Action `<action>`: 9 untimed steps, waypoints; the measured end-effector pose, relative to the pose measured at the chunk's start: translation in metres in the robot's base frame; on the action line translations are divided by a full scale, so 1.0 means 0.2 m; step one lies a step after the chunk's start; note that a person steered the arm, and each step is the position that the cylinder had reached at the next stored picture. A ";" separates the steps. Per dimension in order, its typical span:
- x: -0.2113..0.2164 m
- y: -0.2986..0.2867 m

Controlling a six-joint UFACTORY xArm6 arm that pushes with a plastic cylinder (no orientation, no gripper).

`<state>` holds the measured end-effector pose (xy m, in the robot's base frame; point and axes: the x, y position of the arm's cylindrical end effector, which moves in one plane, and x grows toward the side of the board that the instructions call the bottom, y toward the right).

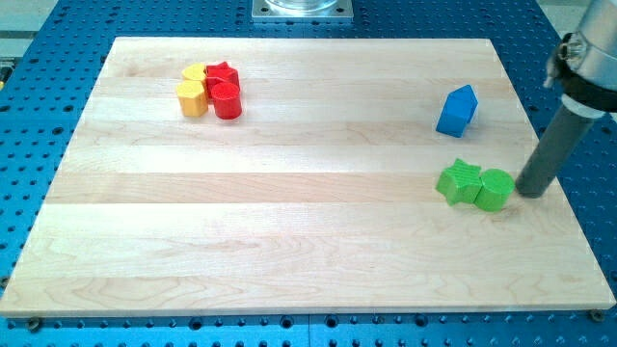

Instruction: Move the green blocks to the bottom left of the blue blocks

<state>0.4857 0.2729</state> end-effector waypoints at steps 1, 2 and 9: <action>0.00 0.05; 0.01 -0.09; 0.40 -0.54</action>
<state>0.5658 0.1650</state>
